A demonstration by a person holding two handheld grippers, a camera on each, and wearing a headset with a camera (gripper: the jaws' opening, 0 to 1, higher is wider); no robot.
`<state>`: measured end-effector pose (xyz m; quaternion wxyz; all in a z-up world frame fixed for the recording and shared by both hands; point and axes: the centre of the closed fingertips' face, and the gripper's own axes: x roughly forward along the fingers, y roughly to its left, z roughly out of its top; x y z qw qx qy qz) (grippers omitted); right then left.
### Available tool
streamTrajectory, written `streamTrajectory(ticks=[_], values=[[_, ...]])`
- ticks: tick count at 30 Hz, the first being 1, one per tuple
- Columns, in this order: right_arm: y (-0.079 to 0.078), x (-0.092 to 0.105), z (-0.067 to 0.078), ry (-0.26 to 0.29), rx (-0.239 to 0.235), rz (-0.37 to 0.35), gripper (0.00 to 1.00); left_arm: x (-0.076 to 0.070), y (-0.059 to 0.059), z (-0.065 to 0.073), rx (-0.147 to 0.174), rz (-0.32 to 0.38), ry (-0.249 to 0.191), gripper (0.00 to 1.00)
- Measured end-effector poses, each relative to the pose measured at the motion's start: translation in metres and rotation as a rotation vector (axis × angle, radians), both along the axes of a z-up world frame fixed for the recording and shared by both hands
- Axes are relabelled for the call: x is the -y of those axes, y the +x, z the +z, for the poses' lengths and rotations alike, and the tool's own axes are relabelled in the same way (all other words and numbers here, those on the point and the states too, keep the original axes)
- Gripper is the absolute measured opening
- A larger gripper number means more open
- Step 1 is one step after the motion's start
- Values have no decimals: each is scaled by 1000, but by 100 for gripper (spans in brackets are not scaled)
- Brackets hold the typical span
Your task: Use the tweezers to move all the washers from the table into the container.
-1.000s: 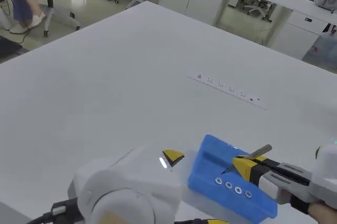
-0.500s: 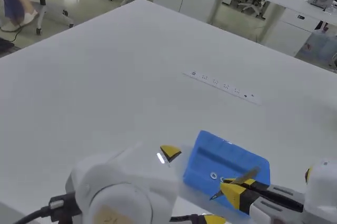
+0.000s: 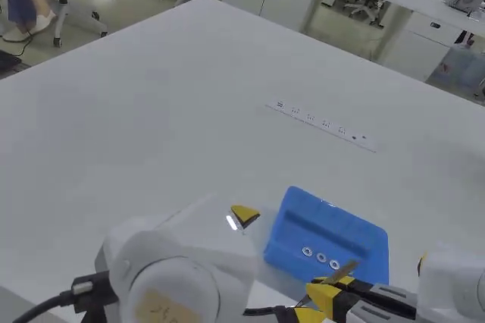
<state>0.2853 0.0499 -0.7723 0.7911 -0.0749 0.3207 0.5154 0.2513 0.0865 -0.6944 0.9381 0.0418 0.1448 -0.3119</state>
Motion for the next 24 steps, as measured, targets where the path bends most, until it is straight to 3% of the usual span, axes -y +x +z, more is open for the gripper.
streamTrajectory(ticks=[13,24], values=[[-4,0,-6,-27,10,12,3,-1,2,2,-3,18,-23,81],[-6,1,-8,-37,9,16,3,-2,2,2,-4,23,-25,82]])
